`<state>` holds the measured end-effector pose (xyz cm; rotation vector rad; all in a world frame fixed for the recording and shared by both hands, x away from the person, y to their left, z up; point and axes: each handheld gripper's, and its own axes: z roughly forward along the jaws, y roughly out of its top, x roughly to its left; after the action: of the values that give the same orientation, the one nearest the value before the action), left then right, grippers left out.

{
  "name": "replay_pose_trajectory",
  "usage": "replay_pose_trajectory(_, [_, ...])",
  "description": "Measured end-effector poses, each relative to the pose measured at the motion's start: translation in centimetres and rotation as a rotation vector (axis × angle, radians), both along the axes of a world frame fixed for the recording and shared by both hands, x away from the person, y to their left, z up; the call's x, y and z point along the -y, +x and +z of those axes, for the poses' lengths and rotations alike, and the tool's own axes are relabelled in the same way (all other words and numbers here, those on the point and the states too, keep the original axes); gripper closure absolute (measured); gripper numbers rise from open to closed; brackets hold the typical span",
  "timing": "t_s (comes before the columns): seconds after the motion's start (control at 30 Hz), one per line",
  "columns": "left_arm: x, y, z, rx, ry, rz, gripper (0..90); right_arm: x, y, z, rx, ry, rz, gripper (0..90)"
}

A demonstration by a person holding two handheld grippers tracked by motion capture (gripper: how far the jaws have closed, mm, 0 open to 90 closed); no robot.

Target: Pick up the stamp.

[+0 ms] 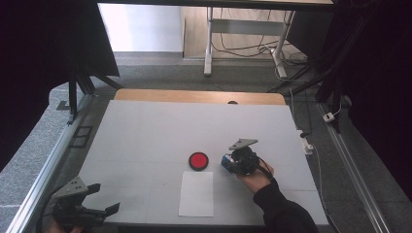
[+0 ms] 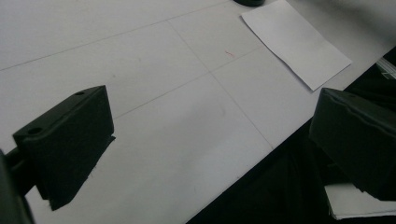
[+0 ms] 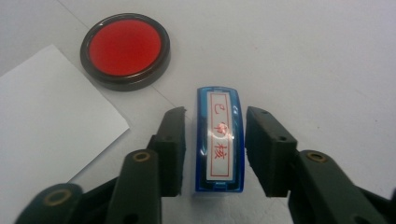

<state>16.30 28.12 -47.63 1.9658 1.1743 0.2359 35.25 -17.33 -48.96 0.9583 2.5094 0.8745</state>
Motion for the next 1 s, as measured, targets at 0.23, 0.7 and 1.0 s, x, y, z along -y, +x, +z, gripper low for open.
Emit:
replay_pose_trajectory(0.23, [0.0, 0.0, 0.0, 0.000, 0.000, -0.001, 0.0, -0.1, -0.1, 0.2, 0.006, -0.021, 0.005, 70.5])
replay_pose_trajectory(0.7, [0.0, 0.0, 0.0, -0.001, 0.004, -0.002, 0.0, 0.3, -0.1, 1.2, -0.010, 0.028, 0.015, 70.8])
replay_pose_trajectory(1.0, [0.0, 0.0, 0.0, -0.001, 0.004, -0.002, 0.0, 0.4, -0.5, 1.8, 0.002, 0.048, 0.030, 70.9])
